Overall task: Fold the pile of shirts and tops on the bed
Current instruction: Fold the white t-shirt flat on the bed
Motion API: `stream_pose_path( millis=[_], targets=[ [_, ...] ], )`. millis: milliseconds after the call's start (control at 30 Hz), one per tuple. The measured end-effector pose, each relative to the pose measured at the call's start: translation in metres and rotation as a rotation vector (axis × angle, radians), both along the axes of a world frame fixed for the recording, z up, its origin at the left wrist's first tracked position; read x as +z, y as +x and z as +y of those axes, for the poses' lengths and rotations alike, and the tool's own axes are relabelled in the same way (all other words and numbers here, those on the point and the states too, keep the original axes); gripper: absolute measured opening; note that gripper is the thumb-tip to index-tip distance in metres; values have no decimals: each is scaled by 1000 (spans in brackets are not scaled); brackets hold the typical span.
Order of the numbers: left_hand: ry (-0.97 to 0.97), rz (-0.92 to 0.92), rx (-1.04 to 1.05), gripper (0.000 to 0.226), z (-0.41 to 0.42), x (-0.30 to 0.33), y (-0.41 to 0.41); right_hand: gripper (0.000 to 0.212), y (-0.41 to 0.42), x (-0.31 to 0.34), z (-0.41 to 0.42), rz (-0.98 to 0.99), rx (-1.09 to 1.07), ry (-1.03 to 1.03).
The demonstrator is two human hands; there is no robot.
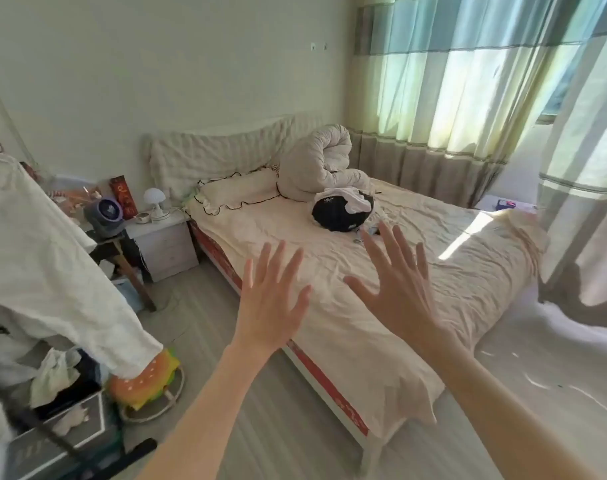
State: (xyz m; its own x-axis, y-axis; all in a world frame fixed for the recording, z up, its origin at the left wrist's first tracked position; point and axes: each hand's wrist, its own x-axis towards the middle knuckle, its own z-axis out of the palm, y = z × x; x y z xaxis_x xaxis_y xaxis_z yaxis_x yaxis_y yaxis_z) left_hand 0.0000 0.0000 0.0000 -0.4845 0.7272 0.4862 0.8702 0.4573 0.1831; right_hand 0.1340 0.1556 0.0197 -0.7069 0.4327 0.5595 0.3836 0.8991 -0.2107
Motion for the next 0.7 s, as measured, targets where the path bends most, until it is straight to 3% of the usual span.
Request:
stream_pose_path(
  millis=[200, 433, 700],
  targets=[
    [-105, -87, 47, 70, 40, -49, -92, 80, -100, -45, 42, -132, -8, -137],
    [-113, -118, 66, 69, 103, -47, -206, 81, -197, -60, 108, -160, -17, -210],
    [-285, -263, 51, 76, 181, -109, -305, 68, -303, -116, 192, -308, -29, -337]
  ],
)
